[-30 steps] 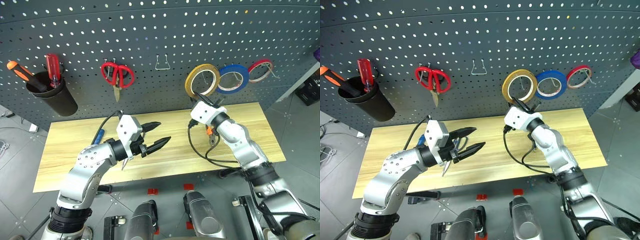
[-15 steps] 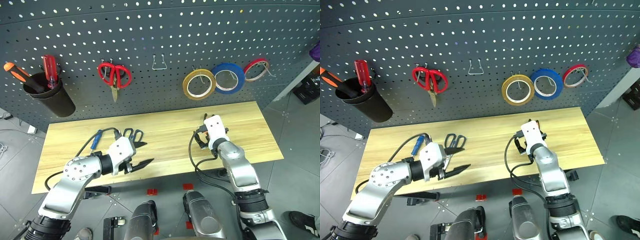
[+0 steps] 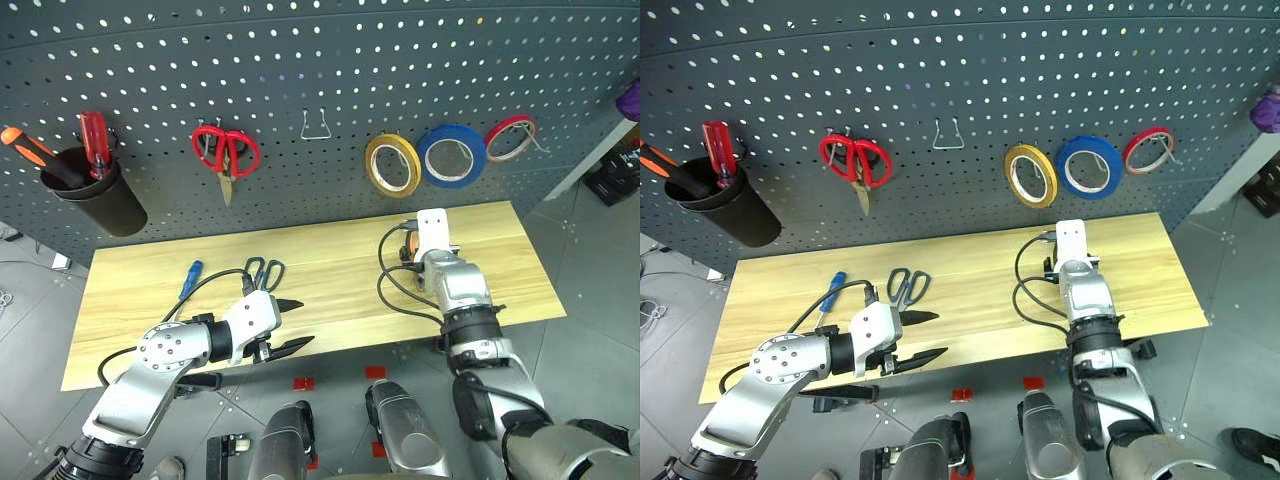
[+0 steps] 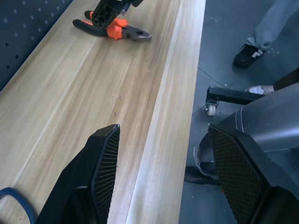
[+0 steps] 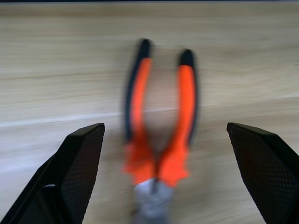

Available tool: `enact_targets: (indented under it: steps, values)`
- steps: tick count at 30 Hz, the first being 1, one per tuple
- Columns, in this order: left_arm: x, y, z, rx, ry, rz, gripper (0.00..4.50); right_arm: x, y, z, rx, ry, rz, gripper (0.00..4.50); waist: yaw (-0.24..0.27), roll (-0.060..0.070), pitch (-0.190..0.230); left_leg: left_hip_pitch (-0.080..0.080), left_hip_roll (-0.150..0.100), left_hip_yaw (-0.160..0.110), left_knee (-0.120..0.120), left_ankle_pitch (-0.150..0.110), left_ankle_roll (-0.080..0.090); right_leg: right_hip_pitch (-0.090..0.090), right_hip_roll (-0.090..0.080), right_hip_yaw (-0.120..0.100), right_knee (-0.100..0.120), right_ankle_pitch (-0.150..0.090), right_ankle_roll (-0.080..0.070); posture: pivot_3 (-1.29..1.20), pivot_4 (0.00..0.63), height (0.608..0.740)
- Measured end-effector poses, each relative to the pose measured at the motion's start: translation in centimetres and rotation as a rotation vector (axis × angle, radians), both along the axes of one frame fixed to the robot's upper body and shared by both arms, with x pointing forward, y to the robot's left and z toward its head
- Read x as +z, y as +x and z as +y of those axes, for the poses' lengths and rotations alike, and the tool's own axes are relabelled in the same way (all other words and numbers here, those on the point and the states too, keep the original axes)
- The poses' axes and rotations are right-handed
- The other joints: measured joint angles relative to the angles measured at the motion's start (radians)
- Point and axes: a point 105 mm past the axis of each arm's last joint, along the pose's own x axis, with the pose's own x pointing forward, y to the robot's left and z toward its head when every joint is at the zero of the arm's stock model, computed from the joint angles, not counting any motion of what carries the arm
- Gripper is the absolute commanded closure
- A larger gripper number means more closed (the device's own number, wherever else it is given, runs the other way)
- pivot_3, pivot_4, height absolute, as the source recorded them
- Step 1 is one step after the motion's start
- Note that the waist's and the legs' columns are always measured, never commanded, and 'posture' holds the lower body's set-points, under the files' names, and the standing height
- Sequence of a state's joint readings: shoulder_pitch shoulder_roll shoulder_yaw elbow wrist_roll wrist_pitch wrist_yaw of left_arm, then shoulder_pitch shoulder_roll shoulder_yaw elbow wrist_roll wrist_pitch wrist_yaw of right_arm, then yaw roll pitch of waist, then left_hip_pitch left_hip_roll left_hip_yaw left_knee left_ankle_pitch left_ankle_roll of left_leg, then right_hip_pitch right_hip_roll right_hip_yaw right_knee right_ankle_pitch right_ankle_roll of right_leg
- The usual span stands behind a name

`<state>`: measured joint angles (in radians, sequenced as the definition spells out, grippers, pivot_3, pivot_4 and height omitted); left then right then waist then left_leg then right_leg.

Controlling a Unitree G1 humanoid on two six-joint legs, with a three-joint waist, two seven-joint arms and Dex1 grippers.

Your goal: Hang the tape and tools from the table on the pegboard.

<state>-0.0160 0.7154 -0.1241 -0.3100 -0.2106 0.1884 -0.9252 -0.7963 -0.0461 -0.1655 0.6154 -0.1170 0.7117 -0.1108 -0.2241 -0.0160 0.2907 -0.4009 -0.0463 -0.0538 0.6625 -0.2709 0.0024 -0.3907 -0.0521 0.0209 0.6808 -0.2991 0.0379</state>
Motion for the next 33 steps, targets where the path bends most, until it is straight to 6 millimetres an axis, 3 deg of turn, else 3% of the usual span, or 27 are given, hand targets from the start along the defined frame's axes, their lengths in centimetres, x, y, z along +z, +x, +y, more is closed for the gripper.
enact_targets:
  steps: [5, 7, 19, 22, 25, 29, 33]
  values:
    - [0.2, 0.2, -0.2, -0.007, 0.003, -0.012, 1.3, -0.8, 0.8, 1.0, 0.038, 0.044, 0.048, 0.03, -0.008, 0.0, 0.0, 0.0, 0.001, 0.001, 0.0, 0.0, 0.0, 0.0, 0.002, 0.0, 0.0, 0.0, 0.0, -0.31, 0.281, 0.74]
    - [0.2, 0.2, -0.3, -0.007, 0.006, -0.014, 1.3, -1.9, 0.7, 1.6, 0.063, 0.07, 0.088, 0.03, -0.018, 0.0, 0.0, 0.0, 0.002, 0.001, 0.0, 0.0, 0.0, 0.0, 0.002, 0.001, 0.0, 0.0, 0.0, -0.31, 0.281, 0.74]
    - [0.2, 0.4, -0.3, 0.009, 0.002, -0.022, 1.3, -2.1, 1.4, 0.8, 0.069, 0.038, 0.082, 0.03, -0.024, 0.0, 0.0, 0.0, 0.002, 0.002, 0.001, 0.0, 0.0, 0.001, 0.002, 0.002, 0.0, 0.0, 0.0, -0.3, 0.277, 0.74]
    - [0.3, 0.5, -0.4, 0.013, -0.007, -0.025, 1.3, -2.3, 1.4, 1.3, 0.098, 0.039, 0.077, 0.66, -0.025, -0.001, 0.0, 0.001, 0.002, 0.002, 0.001, 0.0, 0.0, 0.001, 0.002, 0.002, 0.0, 0.0, 0.0, -0.3, 0.273, 0.74]
    - [0.4, 0.7, -0.5, 0.03, -0.029, -0.038, 1.3, -2.4, 1.4, 1.9, 0.126, 0.036, 0.075, 1.65, -0.026, -0.001, -0.001, 0.001, 0.002, 0.002, 0.001, 0.0, 0.0, 0.001, 0.002, 0.002, 0.0, 0.0, 0.0, -0.29, 0.272, 0.74]
    - [0.6, 0.9, -0.1, 0.062, -0.04, -0.052, 1.3, -2.4, 1.4, 2.2, 0.143, 0.041, 0.076, 1.71, -0.026, -0.001, -0.001, 0.001, 0.003, 0.002, 0.001, 0.0, 0.0, 0.001, 0.002, 0.002, 0.0, 0.0, 0.0, -0.29, 0.272, 0.74]
    - [0.5, 0.6, 1.0, 0.126, -0.09, -0.048, 1.3, -2.2, 1.0, 4.1, 0.266, 0.061, 0.047, 1.71, -0.028, -0.001, -0.001, 0.0, 0.004, 0.002, 0.0, 0.0, 0.0, -0.001, 0.003, 0.002, 0.0, 0.0, 0.0, -0.29, 0.276, 0.74]
